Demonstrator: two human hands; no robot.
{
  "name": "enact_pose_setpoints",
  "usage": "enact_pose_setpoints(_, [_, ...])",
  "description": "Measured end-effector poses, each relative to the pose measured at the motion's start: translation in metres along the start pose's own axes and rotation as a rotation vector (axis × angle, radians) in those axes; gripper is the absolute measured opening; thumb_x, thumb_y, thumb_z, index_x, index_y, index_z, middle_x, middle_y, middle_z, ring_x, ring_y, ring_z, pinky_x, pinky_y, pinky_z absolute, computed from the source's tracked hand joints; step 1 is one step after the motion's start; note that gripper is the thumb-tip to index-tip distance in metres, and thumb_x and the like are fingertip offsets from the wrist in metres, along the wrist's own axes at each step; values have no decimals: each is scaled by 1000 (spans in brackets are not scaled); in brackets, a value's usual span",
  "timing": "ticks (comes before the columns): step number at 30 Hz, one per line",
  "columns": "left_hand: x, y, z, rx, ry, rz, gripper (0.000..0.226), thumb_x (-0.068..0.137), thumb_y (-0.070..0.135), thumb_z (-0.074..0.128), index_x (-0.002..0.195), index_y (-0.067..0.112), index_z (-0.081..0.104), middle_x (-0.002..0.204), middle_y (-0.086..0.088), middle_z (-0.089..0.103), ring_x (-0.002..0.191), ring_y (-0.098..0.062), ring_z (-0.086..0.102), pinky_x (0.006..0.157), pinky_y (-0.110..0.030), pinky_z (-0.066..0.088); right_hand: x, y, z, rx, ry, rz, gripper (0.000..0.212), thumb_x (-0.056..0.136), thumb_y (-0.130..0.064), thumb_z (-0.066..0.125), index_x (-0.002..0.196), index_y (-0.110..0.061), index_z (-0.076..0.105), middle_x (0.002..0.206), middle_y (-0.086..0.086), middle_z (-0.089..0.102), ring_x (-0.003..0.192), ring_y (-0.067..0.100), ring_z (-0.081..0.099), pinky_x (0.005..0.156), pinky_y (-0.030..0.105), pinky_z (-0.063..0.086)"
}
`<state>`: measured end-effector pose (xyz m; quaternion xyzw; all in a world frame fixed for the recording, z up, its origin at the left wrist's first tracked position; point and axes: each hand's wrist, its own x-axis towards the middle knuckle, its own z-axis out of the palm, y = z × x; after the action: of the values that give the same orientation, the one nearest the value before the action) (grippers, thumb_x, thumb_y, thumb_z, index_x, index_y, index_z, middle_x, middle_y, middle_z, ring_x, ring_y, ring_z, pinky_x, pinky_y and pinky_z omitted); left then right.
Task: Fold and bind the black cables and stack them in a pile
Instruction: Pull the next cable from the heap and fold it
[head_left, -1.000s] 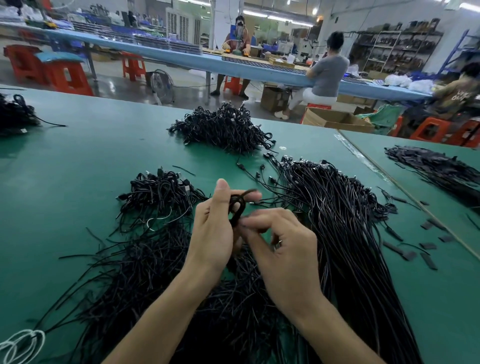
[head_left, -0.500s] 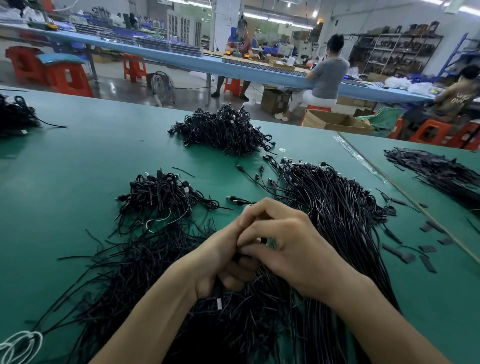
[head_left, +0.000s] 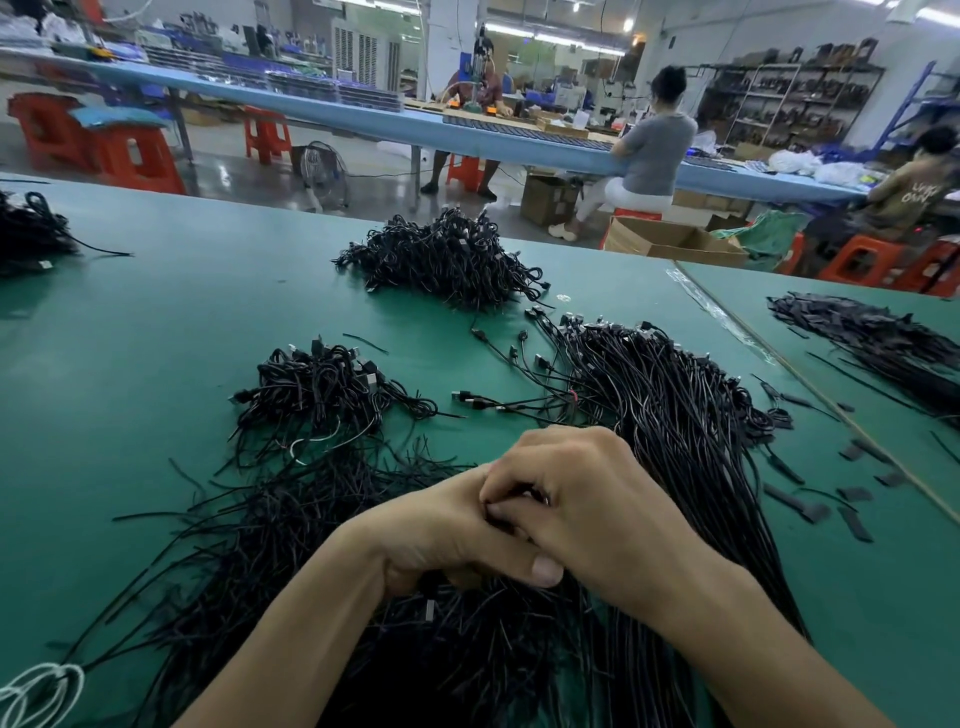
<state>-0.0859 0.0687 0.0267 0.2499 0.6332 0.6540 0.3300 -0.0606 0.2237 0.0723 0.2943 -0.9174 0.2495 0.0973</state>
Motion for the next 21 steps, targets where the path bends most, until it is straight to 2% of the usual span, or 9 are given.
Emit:
enact_pose_setpoints(5, [-2,-1,-2,56,40,6,21,61,18,81,64,30,65,61,8,53,52,-6,45,46,-23,32,0,-2,2,-7,19,-16,9,78,-16,70,77,-25,73,79,-13,64,80,10,59,75,37,50])
enact_pose_setpoints(8, [-1,1,-2,84,54,-4,21,64,11,80,71,24,66,71,-2,57,67,-17,50,62,-34,38,0,0,4,33,-3,-7,10,80,-16,66,79,-26,64,78,-15,60,83,9,55,76,36,47])
enact_pose_setpoints(9, [-1,1,-1,98,62,-15,20,66,10,79,71,24,66,70,-1,57,67,-15,51,63,-32,39,1,1,4,27,-17,-6,11,80,-16,65,80,-27,60,77,-16,58,84,9,53,76,34,46])
enact_pose_setpoints(12, [0,1,1,89,96,-68,23,72,11,70,64,31,63,57,12,48,48,-2,40,45,-17,31,1,6,5,9,-25,24,19,84,-16,67,83,-29,53,76,-18,56,86,5,49,76,25,41])
enact_pose_setpoints(16, [6,-3,1,-268,170,-106,16,75,5,58,76,20,52,60,5,38,49,-6,27,41,-16,22,-1,13,0,1,46,105,16,86,-14,70,85,-28,61,79,-18,61,91,4,51,77,23,39])
enact_pose_setpoints(18, [10,-3,0,-446,159,-107,11,73,8,56,79,16,51,66,1,43,50,-7,30,41,-17,25,-1,14,-3,-9,88,121,15,86,-15,71,85,-28,63,79,-17,63,92,6,52,78,27,42])
enact_pose_setpoints(21, [12,-4,0,-594,135,-73,9,79,17,49,86,12,52,70,0,49,51,-7,36,42,-17,30,0,15,-5,-32,108,117,14,87,-15,70,85,-28,65,80,-18,63,92,7,51,79,27,43])
